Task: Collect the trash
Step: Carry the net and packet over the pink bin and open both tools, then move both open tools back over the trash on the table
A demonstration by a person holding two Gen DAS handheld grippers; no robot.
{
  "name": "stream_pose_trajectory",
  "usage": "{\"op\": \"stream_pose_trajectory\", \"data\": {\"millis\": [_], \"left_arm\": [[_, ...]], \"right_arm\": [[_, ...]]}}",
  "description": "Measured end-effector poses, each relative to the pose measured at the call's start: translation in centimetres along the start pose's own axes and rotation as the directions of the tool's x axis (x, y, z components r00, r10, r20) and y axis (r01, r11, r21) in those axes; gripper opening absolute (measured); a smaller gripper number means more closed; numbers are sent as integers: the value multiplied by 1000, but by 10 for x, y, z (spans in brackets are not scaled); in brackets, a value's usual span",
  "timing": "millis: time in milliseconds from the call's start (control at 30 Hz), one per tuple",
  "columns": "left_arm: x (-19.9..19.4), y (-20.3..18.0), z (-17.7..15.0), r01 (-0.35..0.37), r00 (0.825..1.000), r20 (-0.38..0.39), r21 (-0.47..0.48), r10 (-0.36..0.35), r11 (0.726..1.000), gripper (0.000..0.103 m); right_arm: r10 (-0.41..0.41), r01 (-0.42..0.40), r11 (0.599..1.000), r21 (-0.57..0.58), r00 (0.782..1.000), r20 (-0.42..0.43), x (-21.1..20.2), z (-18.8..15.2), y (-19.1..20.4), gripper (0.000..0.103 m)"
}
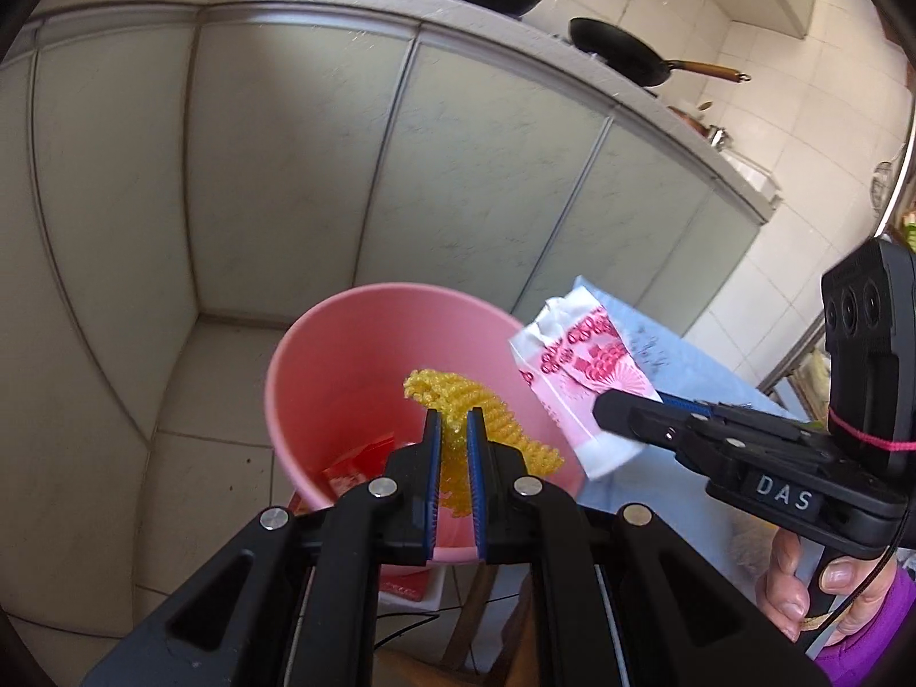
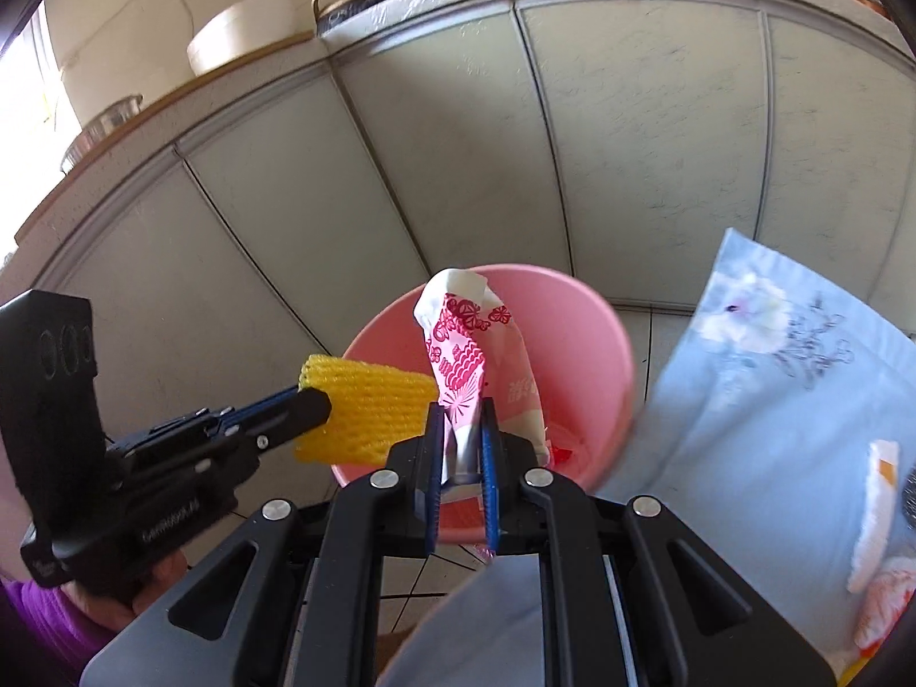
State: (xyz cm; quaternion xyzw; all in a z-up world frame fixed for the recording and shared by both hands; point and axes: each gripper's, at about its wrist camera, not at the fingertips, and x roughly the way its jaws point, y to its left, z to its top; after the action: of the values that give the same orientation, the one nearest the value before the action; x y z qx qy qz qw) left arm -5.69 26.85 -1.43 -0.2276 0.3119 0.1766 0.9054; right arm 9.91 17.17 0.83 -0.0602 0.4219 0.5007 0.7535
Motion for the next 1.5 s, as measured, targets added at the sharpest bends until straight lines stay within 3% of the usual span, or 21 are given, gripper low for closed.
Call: {"op": "stream_pose_trajectory", "data": {"millis": [333, 733, 933, 1100, 1500], "left_arm": [[23, 16, -9, -52, 997, -62, -27, 50, 998, 8], [32, 10, -14, -82, 993, -85, -14, 80, 997, 9], [34, 14, -14, -88, 991, -101, -41, 84, 995, 12], [35, 13, -13, -93, 989, -116, -46, 87, 995, 17], [22, 1, -8, -83, 993, -86, -34, 80, 996, 25]], "right_arm": [[-13, 16, 999, 38, 997, -71, 45, -6, -3, 12], [-39, 48, 996, 73, 991, -126, 64, -7, -4, 13], [-35, 46, 996, 80, 991, -131, 61, -7, -7, 13], [-33, 43, 996, 81, 991, -127, 57, -11, -6, 24], [-23, 31, 996, 87, 996, -86, 29, -20, -8, 24]]}}
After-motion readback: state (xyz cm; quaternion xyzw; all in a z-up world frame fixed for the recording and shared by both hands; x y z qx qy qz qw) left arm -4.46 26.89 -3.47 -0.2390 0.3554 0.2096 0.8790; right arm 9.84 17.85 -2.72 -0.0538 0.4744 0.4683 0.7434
